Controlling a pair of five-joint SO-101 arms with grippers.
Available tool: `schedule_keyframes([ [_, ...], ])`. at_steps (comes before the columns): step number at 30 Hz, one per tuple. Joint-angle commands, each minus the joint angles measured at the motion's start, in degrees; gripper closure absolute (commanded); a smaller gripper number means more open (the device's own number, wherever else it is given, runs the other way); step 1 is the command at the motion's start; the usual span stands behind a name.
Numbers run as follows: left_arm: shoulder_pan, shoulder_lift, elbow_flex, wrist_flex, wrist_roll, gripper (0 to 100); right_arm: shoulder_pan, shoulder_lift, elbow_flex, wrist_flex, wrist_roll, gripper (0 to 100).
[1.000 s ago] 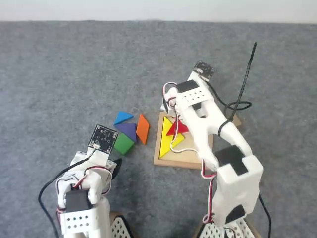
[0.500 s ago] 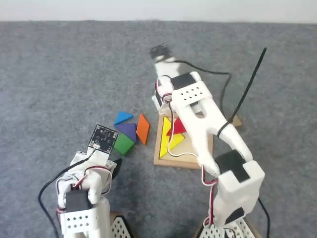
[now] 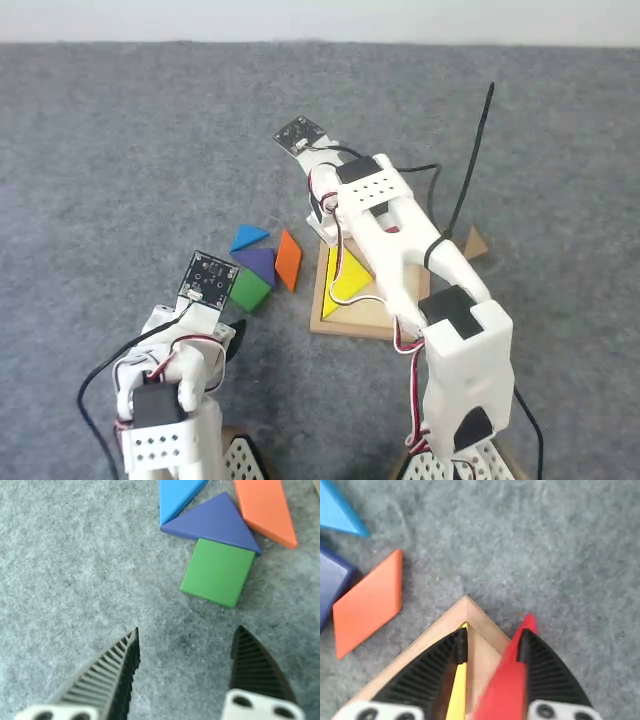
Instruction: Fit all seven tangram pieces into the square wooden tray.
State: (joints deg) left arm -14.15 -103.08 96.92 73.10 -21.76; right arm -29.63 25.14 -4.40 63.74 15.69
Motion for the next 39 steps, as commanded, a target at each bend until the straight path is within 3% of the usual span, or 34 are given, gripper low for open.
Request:
schedule_keyframes([
  [1, 0.2, -1.1, -0.5, 0.2, 0.4, 72, 1.2, -0.9, -3.1, 0.2, -1.8, 90.0],
  [5, 0.2, -1.1, -0.5, 0.2, 0.4, 72, 2.4, -0.9, -3.1, -0.2, -3.2, 99.5],
  [19, 0.2, -1.1, -0.5, 0.2, 0.4, 72, 2.9, -5.5, -2.7, 0.5, -3.3, 99.1],
  [29, 0.2, -1.1, -0.5, 0.2, 0.4, 72, 1.8, -8.6, -3.7, -11.2, -17.8, 98.2],
  [34, 0.2, -1.1, -0.5, 0.2, 0.4, 72, 1.5, -1.8, -7.3, -14.9, -26.2, 77.5],
  [37, 0.2, -1.1, -0.5, 0.2, 0.4, 72, 1.4, 2.8, -13.3, -10.3, -25.4, 65.8],
  [39, 0.2, -1.1, -0.5, 0.2, 0.4, 72, 0.8, 6.1, -18.0, -6.8, -25.4, 63.7],
])
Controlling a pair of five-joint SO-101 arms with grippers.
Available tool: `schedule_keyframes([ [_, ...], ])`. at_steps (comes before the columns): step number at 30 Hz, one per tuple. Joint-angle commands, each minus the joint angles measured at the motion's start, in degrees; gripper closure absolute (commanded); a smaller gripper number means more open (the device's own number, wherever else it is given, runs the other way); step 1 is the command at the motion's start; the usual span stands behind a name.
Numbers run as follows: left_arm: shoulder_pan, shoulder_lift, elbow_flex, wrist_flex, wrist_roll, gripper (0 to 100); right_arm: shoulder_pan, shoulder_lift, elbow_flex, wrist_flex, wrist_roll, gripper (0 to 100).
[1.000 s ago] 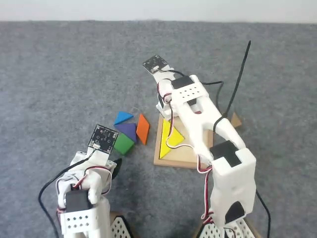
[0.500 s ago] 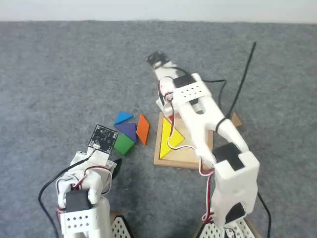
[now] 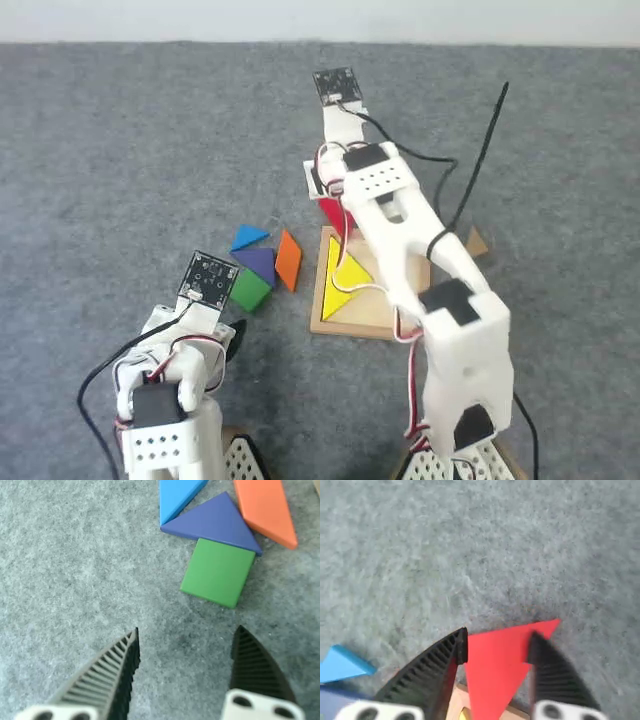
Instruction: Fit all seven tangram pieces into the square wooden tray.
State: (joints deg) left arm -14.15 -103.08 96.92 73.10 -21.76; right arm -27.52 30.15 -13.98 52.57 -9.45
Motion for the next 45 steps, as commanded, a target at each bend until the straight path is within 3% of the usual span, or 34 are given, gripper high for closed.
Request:
schedule_keyframes([
  [1, 0.2, -1.1, -0.5, 0.2, 0.4, 72, -1.6, 2.8, -11.2, 6.6, -0.8, 63.8],
  [7, 0.2, -1.1, -0.5, 0.2, 0.4, 72, -2.4, 14.9, -24.5, 16.0, -4.7, 63.7],
  [17, 0.2, -1.1, -0.5, 0.2, 0.4, 72, -1.7, 26.4, -35.9, 27.5, -4.8, 63.7],
  [22, 0.2, -1.1, -0.5, 0.2, 0.4, 72, -0.7, 28.6, -37.0, 30.3, -4.5, 63.8],
  [27, 0.2, -1.1, -0.5, 0.2, 0.4, 72, -0.7, 28.3, -37.3, 31.2, -4.8, 73.4],
  [32, 0.2, -1.1, -0.5, 0.2, 0.4, 72, -0.6, 28.3, -40.2, 31.8, -4.8, 74.4],
  [45, 0.2, -1.1, -0.5, 0.2, 0.4, 72, 1.5, 29.0, -61.5, 46.1, -4.6, 74.5],
])
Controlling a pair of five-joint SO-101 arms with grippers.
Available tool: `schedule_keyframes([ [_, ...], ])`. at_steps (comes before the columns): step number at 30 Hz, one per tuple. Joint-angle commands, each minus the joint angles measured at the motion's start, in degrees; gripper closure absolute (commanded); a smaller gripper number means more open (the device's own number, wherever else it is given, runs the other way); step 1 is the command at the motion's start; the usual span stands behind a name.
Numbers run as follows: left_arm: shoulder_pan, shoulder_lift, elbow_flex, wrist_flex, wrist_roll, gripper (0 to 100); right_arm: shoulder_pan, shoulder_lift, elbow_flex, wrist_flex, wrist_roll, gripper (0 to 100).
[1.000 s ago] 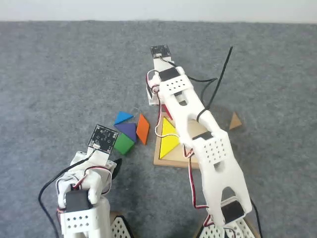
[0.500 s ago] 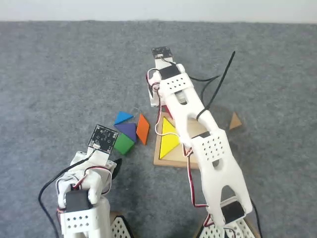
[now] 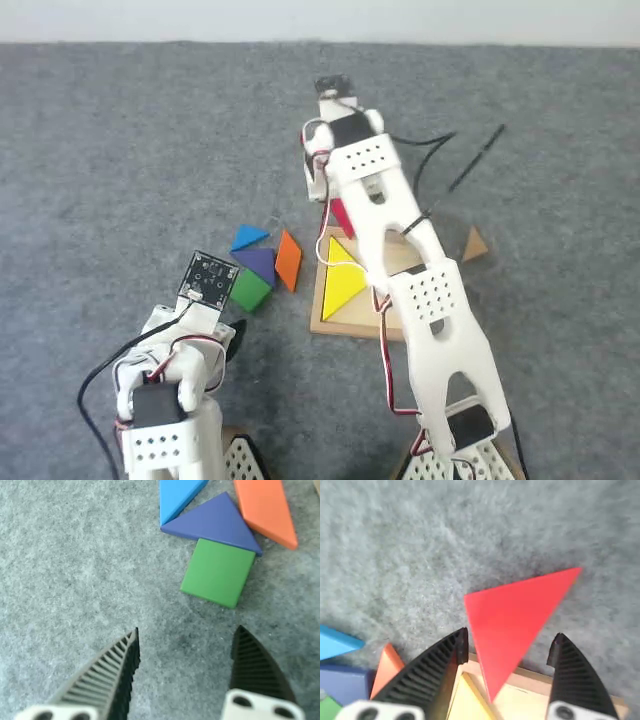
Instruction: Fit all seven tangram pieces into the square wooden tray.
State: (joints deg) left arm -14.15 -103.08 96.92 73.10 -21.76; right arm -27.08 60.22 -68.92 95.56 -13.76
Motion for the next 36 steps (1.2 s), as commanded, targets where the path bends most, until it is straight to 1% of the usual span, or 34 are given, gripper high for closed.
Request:
schedule_keyframes([
  [1, 0.2, -1.1, -0.5, 0.2, 0.4, 72, 1.2, -1.1, -7.4, 3.3, -0.3, 74.4],
  [6, 0.2, -1.1, -0.5, 0.2, 0.4, 72, 1.0, -1.0, -6.5, -2.2, -0.2, 73.8],
  [11, 0.2, -1.1, -0.5, 0.2, 0.4, 72, 1.0, -1.0, -3.6, -10.9, -0.2, 67.1],
  [18, 0.2, -1.1, -0.5, 0.2, 0.4, 72, 1.0, -1.0, 7.3, -23.8, -0.1, 67.0],
  [21, 0.2, -1.1, -0.5, 0.2, 0.4, 72, 1.0, -1.0, 10.3, -27.0, -0.1, 67.0],
  [30, 0.2, -1.1, -0.5, 0.2, 0.4, 72, 0.9, 1.1, 11.1, -28.3, 3.4, 67.0],
  [32, 0.2, -1.1, -0.5, 0.2, 0.4, 72, 1.2, 2.6, 11.3, -27.6, 3.4, 67.0],
  [36, 0.2, -1.1, -0.5, 0.2, 0.4, 72, 2.0, 3.4, 11.0, -22.8, 3.5, 67.0],
])
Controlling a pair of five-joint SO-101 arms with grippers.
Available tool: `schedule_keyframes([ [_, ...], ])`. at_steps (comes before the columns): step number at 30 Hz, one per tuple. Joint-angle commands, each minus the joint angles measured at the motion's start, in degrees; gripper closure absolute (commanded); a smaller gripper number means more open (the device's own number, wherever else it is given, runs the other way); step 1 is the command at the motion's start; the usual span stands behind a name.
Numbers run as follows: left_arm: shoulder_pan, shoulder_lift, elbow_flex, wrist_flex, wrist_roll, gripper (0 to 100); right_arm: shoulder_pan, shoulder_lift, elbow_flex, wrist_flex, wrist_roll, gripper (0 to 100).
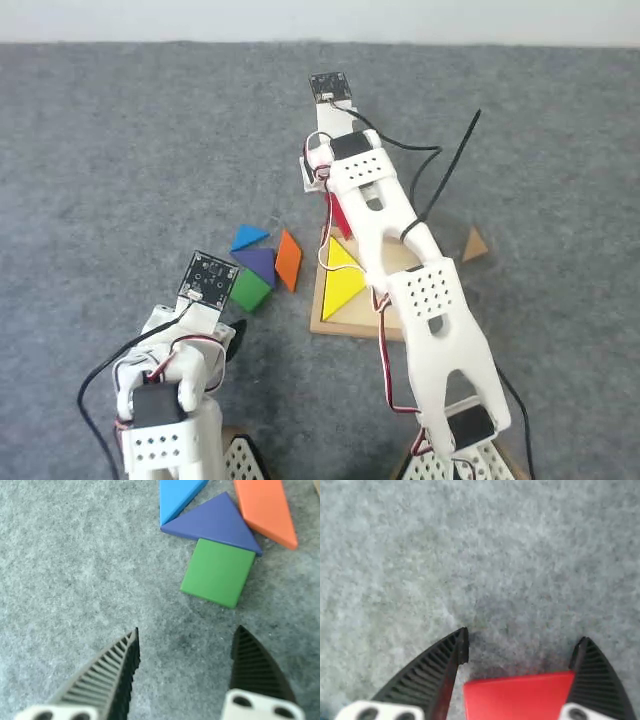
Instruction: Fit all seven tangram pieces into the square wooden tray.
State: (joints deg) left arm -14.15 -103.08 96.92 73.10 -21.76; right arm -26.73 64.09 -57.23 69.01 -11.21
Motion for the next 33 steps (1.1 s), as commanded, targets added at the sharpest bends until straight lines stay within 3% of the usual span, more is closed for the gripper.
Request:
schedule_keyframes([
  [1, 0.2, -1.1, -0.5, 0.2, 0.4, 72, 1.8, -0.9, -0.7, 5.4, 1.0, 67.0],
  [7, 0.2, -1.1, -0.5, 0.2, 0.4, 72, 1.9, -4.8, -0.7, 14.9, 6.8, 66.9],
  [15, 0.2, -1.1, -0.5, 0.2, 0.4, 72, 1.6, -10.6, -0.7, 22.6, 7.2, 66.9],
  [22, 0.2, -1.1, -0.5, 0.2, 0.4, 72, 0.7, -14.4, -0.7, 30.2, 14.2, 66.9],
  [33, 0.2, -1.1, -0.5, 0.2, 0.4, 72, -8.3, -36.3, 3.4, 33.5, 17.3, 69.8],
])
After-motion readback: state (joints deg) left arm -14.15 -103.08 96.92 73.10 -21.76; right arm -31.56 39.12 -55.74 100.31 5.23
